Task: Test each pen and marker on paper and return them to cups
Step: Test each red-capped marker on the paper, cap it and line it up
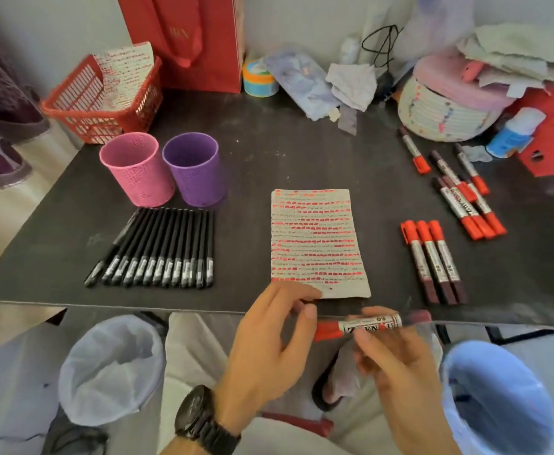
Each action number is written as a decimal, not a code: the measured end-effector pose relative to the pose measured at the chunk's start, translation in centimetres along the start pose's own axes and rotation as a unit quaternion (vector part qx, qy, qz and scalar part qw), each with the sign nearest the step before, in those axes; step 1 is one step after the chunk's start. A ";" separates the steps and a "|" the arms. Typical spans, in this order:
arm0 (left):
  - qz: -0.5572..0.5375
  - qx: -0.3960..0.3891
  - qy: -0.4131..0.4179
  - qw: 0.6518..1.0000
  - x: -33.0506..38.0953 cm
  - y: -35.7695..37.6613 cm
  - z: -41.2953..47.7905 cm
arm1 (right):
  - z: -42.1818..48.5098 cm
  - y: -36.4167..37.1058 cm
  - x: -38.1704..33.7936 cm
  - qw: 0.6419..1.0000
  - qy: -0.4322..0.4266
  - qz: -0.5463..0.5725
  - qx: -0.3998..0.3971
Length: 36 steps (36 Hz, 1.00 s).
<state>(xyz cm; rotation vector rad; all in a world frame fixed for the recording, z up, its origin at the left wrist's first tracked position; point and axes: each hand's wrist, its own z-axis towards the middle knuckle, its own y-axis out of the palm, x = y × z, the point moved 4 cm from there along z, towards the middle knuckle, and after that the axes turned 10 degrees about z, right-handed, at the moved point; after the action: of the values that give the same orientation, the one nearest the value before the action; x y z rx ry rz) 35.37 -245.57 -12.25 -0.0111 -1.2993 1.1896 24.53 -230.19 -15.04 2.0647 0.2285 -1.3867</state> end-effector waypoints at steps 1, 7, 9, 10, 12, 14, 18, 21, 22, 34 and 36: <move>-0.015 -0.027 -0.013 0.999 0.3 0.3 -0.7 | -0.4 -0.1 0.6 1.000 0.009 0.004 0.006; 0.086 -0.164 -0.068 0.980 0.3 3.0 -3.5 | -2.1 -0.2 2.4 0.999 0.023 0.028 0.025; 0.122 -0.159 -0.080 0.976 -0.1 3.4 -4.1 | -2.4 0.0 2.6 0.994 0.022 0.097 0.043; 0.132 -0.157 -0.087 0.975 -0.2 3.6 -4.5 | -2.5 0.4 2.5 0.988 0.033 0.144 0.051; 0.147 -0.153 -0.102 0.972 -0.1 4.0 -5.0 | -2.7 1.3 2.4 0.968 0.055 0.239 0.061; 0.153 -0.131 -0.106 0.974 0.1 4.2 -5.2 | -2.7 2.4 2.2 0.948 0.062 0.302 0.079; 0.179 -0.100 -0.136 0.969 0.3 4.7 -5.4 | -2.7 3.3 2.7 0.909 0.099 0.379 0.145; 0.186 -0.111 -0.154 0.964 0.2 4.9 -5.5 | -2.1 3.0 2.7 0.888 0.114 0.401 0.195; 0.181 -0.116 -0.152 0.965 0.4 5.0 -5.5 | -2.0 2.9 2.6 0.886 0.119 0.399 0.201; 0.016 -0.245 -0.221 0.944 0.8 5.7 -6.1 | -0.2 -1.0 -2.8 0.950 0.044 0.301 0.065; -0.002 -0.243 -0.303 0.922 -1.5 4.1 -7.2 | 0.4 -3.4 -6.3 0.955 -0.019 0.287 0.064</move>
<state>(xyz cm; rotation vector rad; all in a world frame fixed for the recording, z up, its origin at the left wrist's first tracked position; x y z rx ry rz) 38.22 -240.45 -18.40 -0.0004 -2.1192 0.8603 19.92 -226.54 -10.97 1.9798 -0.4594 -1.0913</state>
